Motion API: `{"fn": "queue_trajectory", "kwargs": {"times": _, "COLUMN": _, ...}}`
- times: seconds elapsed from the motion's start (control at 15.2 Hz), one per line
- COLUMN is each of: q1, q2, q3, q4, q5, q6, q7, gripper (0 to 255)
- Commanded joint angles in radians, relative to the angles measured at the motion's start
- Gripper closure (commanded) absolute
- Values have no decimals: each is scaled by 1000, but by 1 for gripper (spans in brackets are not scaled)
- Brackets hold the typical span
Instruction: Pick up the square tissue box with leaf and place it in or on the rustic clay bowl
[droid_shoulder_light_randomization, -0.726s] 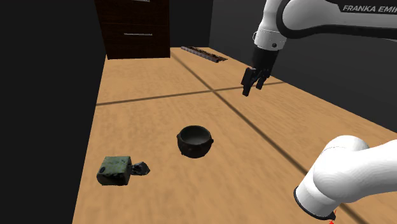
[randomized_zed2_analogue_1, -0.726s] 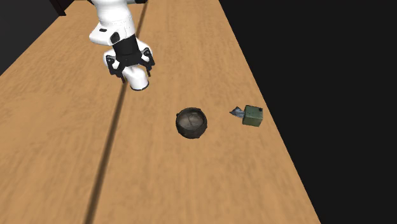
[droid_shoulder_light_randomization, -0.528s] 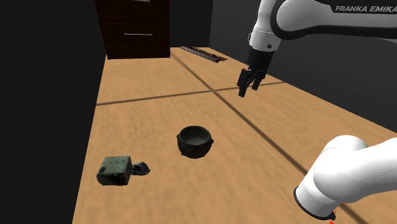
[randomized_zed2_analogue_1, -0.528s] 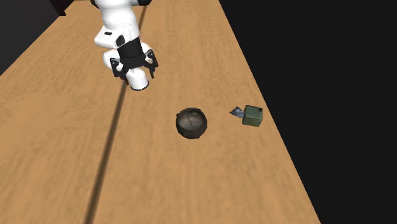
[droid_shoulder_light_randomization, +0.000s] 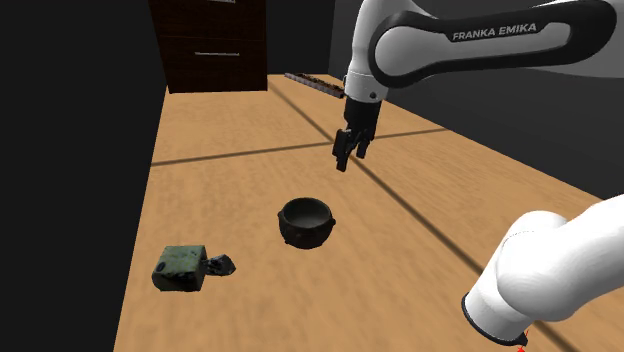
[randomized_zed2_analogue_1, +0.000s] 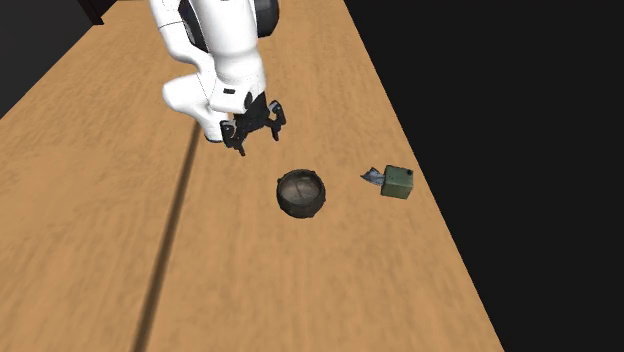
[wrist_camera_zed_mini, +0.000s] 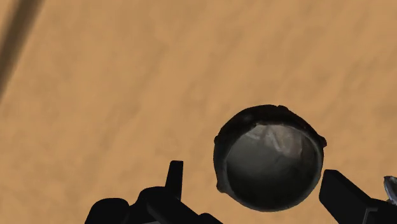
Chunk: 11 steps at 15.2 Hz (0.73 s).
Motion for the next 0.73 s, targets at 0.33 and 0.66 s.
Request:
{"fn": "queue_trajectory", "kwargs": {"times": 0.33, "q1": 57, "q2": 223, "q3": 66, "q4": 95, "q5": 35, "q6": 92, "q7": -13, "gripper": 0}}
{"fn": "queue_trajectory", "kwargs": {"times": 0.66, "q1": 95, "q2": 382, "q3": 113, "q4": 182, "q5": 45, "q6": 137, "q7": -18, "gripper": 0}}
